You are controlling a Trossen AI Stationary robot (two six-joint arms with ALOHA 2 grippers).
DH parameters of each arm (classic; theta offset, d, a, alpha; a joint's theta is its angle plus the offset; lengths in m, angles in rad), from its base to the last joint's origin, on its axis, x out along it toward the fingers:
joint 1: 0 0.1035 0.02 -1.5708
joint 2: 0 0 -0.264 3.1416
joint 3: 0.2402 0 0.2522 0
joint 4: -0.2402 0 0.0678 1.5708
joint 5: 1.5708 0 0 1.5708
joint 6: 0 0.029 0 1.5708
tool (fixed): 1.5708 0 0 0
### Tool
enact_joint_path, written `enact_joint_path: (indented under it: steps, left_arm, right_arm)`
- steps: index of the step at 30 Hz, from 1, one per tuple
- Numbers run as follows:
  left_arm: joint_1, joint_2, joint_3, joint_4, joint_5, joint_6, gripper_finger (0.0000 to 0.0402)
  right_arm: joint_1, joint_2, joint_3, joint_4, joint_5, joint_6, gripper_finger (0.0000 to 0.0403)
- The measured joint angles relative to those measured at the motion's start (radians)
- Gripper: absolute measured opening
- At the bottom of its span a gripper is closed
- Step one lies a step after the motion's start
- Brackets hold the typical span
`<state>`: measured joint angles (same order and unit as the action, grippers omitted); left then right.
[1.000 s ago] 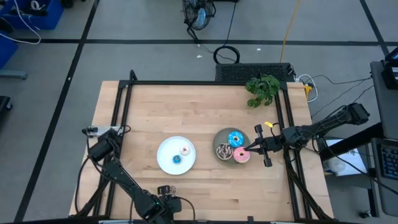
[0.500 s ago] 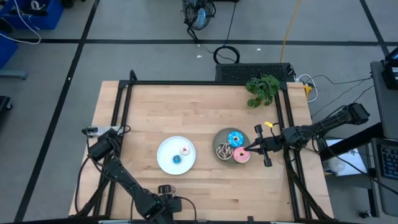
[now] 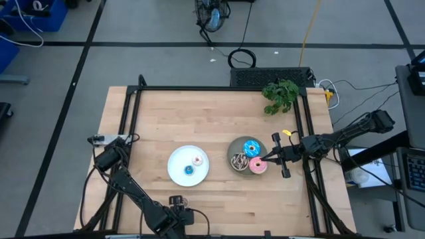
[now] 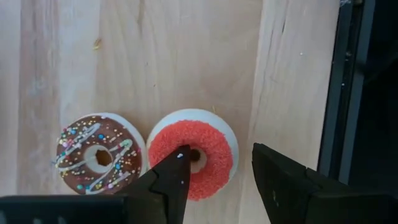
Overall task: Pick & Place donuts
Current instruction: Put the small orange donut on the white plate
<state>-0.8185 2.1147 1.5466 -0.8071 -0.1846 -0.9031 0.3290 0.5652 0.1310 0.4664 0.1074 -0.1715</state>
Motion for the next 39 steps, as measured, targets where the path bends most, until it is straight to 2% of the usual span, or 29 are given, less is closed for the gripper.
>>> enact_joint_path:
  steps: [16,20,27,32,35,39]
  left_arm:
    - [0.005,0.040,-0.001,0.047,0.022,0.013,0.0170]
    - [0.005,0.040,-0.002,0.043,0.024,0.032,0.0130]
    - [0.018,0.041,0.006,0.035,0.075,0.055,0.0015]
    - [0.027,0.052,0.108,-0.084,0.102,0.095,0.0019]
    - [0.027,0.051,0.239,-0.233,0.094,0.129,0.0011]
    - [0.028,0.049,0.440,-0.449,0.035,0.151,0.0011]
  right_arm:
    - [0.000,0.000,0.000,0.000,0.000,-0.001,0.0000]
    - [0.000,0.000,0.000,0.000,0.000,-0.001,0.0000]
    - [0.000,0.000,0.000,0.000,0.000,-0.005,0.0000]
    - [0.000,0.000,0.000,0.000,0.000,-0.005,0.0000]
    - [0.000,0.000,0.000,0.000,0.000,-0.005,0.0000]
    - [0.000,0.000,0.000,0.000,0.000,-0.005,0.0000]
